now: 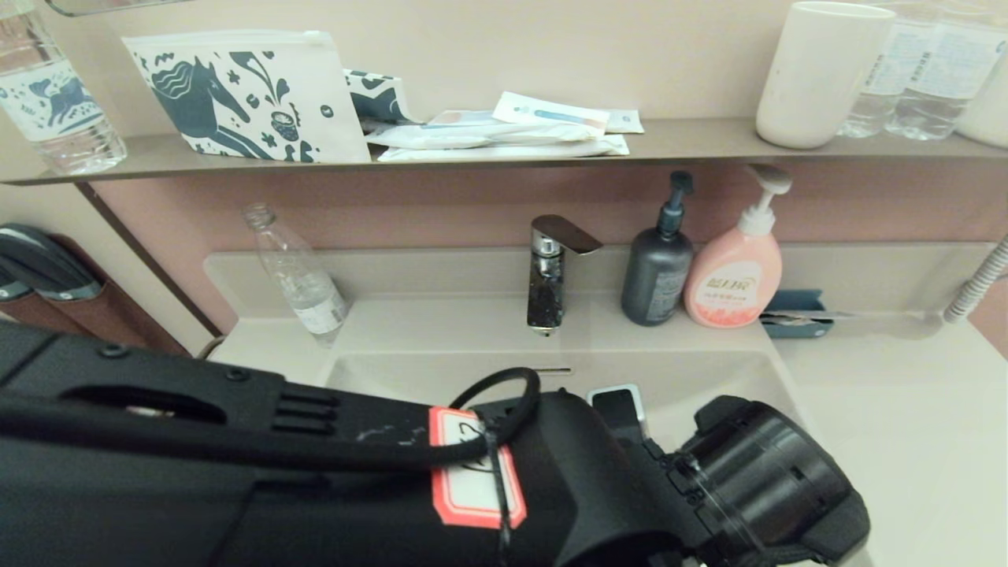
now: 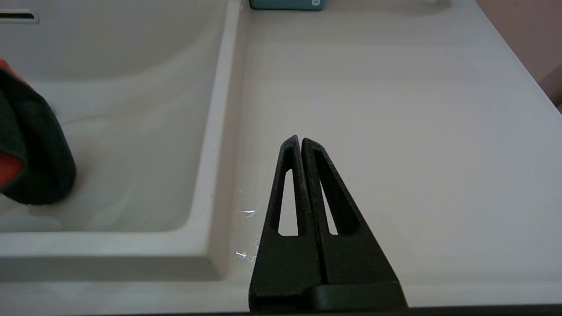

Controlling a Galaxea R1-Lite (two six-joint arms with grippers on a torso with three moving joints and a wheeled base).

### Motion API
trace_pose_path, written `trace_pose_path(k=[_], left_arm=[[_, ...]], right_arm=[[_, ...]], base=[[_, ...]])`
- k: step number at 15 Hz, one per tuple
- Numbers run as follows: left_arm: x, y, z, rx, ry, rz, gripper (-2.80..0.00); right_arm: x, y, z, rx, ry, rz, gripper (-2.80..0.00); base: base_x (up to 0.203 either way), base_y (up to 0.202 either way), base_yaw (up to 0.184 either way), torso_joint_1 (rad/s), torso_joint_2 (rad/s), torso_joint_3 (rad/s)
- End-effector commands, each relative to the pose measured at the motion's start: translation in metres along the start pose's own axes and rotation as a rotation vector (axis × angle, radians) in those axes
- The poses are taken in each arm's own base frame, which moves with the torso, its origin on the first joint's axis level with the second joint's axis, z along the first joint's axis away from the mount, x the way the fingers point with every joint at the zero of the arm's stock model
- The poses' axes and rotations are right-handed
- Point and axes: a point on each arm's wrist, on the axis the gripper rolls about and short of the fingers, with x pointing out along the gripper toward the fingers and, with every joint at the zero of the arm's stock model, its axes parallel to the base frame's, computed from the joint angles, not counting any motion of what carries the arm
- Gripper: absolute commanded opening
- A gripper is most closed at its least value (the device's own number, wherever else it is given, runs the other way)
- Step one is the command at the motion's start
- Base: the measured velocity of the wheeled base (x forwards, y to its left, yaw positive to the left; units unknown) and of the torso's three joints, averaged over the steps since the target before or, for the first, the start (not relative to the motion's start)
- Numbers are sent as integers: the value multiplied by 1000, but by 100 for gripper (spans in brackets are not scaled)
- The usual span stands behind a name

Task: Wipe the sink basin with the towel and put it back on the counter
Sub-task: Wipe the sink

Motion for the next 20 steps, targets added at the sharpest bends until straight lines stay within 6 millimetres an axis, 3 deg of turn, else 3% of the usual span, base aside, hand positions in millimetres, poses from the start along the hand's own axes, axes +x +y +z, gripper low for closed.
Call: trace_pose_path(k=[1,3,8,16,20], left_arm=[[16,-15,-17,42,18,8,-280],[30,-30,-26,74,19,14,-280],[51,-54,-22,56,-9,54,-280],[90,-47,-41,42,-8,157,-280],[101,-32,-58,104,37,242,-280]], right_arm=[[0,0,0,0,1,0,-280],[0,0,0,0,1,0,-280],[0,0,0,0,1,0,-280],[0,0,0,0,1,0,-280],[0,0,0,0,1,0,-280]], base=[[0,0,0,0,0,0],[0,0,0,0,0,0],[0,0,0,0,0,0],[0,0,0,0,0,0],[0,0,0,0,0,0]])
